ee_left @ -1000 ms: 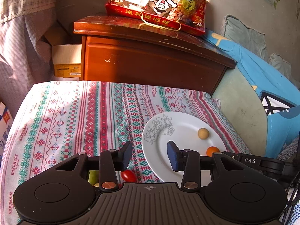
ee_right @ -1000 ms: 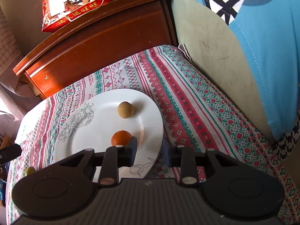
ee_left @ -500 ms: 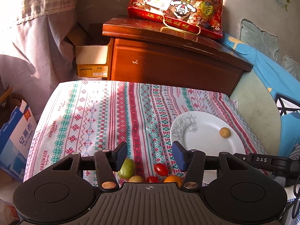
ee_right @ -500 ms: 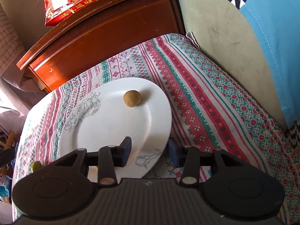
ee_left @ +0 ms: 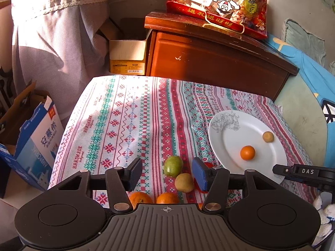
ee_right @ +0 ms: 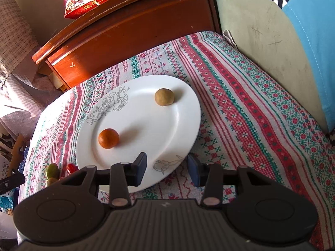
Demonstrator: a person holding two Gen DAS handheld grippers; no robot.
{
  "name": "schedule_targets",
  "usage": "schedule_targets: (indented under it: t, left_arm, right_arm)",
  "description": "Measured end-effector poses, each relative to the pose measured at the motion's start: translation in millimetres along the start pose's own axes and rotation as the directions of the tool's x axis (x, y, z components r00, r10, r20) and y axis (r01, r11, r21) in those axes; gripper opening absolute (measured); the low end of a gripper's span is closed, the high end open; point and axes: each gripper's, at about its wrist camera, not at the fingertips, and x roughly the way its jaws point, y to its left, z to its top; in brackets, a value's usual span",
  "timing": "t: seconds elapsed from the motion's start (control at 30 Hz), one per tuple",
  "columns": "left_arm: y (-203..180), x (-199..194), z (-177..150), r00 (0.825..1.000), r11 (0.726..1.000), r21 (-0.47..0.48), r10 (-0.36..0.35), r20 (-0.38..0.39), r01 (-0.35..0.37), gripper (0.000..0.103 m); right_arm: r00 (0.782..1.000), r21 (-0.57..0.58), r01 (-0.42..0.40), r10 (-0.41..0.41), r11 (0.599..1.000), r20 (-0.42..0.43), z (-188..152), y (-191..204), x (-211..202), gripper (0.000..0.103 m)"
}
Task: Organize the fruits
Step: 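Withdraw both open tools from the plate back toward the fruit cluster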
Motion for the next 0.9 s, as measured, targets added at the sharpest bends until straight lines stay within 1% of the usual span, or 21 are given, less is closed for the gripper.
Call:
schedule_targets:
  t: [0.27, 0.4, 0.57, 0.8, 0.9]
  left_arm:
    - [21, -9, -21, 0.999, 0.999, -0.037, 0.037, -0.032, -0.039, 0.052]
    - [30, -12, -32, 0.998, 0.998, -0.041, 0.053, -0.035, -0.054, 0.052]
    - [31, -17, -42, 0.997, 0.997, 0.015, 0.072, -0.009, -0.072, 0.052]
    - [29, -13, -54, 0.995, 0.991, 0.091, 0.102, -0.012, -0.100, 0.052]
    - [28, -10, -59, 0.995, 0.988, 0.114, 0.103, -0.012, -0.101, 0.052]
  right_arm:
    - [0.999, -0.041, -0.024, 0.026, 0.999, 0.046, -21, 20, -26, 0.044]
    - [0.996, -0.058, -0.066, 0.069, 0.996, 0.052, -36, 31, -36, 0.044]
    - [0.992, -0.095, -0.111, 0.116, 0.989, 0.046, -56, 46, -43, 0.044]
    - [0.987, -0.155, -0.150, 0.156, 0.976, 0.025, -77, 65, -44, 0.044]
    - [0.984, -0.173, -0.172, 0.177, 0.970, 0.015, -83, 70, -43, 0.044]
